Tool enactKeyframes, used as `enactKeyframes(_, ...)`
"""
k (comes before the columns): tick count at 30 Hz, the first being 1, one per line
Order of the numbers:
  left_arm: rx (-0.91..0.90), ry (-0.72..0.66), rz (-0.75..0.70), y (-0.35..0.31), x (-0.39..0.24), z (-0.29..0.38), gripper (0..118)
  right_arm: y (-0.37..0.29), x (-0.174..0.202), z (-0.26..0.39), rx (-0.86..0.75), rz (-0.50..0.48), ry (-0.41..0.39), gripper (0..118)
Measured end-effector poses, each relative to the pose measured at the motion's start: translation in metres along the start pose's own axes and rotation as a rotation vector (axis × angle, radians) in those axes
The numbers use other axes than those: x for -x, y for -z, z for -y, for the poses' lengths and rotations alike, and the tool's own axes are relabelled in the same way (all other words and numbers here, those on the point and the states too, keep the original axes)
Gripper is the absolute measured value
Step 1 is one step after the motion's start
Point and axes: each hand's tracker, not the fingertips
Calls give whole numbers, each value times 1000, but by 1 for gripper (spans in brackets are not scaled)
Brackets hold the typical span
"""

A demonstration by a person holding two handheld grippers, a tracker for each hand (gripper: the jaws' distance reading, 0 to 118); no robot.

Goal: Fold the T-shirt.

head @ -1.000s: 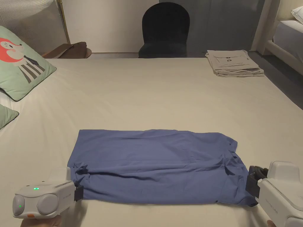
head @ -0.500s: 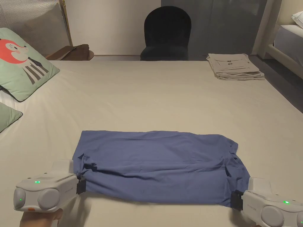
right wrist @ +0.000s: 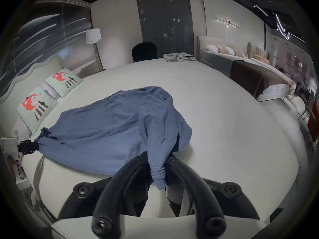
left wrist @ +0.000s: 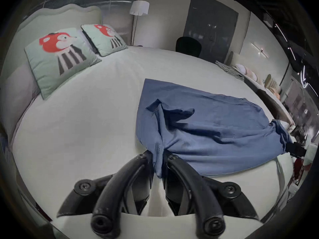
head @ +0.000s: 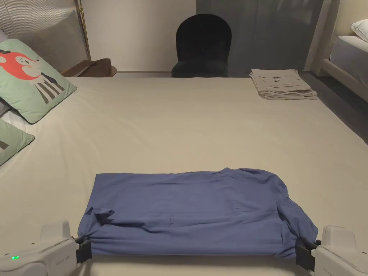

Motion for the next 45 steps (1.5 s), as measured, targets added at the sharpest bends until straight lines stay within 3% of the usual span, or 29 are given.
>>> enactKeyframes(7,86,2,-24,-20,15,50,6,-16,-8,59,99,12,-9,14)
enactKeyframes(15,116,-46,-59,-21,7,62,10,-16,-9,73,111,22,81,19)
enactKeyframes(16,112,-39,-56,-26,1,62,18,-17,-7,71,116,23,79,26)
enactKeyframes(20,74,-124,9,-41,-8,46,109,-31,6,47,48,45,34,98)
enactKeyframes(21,16,-145,21,-48,-15,40,110,-37,10,36,2,42,31,105)
enactKeyframes(26,-230,-64,49,-82,-57,-3,110,-68,38,-20,-231,-22,27,106)
enactKeyframes(28,-332,-9,54,-95,-77,-18,110,-78,50,-37,-323,-57,-4,106)
enactKeyframes(34,-554,142,9,-110,-118,-39,109,-99,79,-61,-550,-41,-101,106)
enactKeyframes(36,-597,168,6,-110,-124,-41,106,-101,85,-64,-579,-48,-108,96)
enactKeyframes(37,-607,178,11,-111,-127,-41,99,-102,87,-66,-584,-46,-110,87)
enactKeyframes(40,-625,191,14,-107,-130,-43,44,-102,91,-69,-614,-20,-126,30)
enactKeyframes(41,-619,196,12,-104,-131,-45,10,-100,92,-71,-624,-8,-136,7)
enactKeyframes(42,-613,201,14,-101,-131,-47,0,-99,92,-72,-629,-3,-146,0)
enactKeyframes(45,-586,197,39,-87,-123,-53,0,-93,89,-76,-629,-23,-148,0)
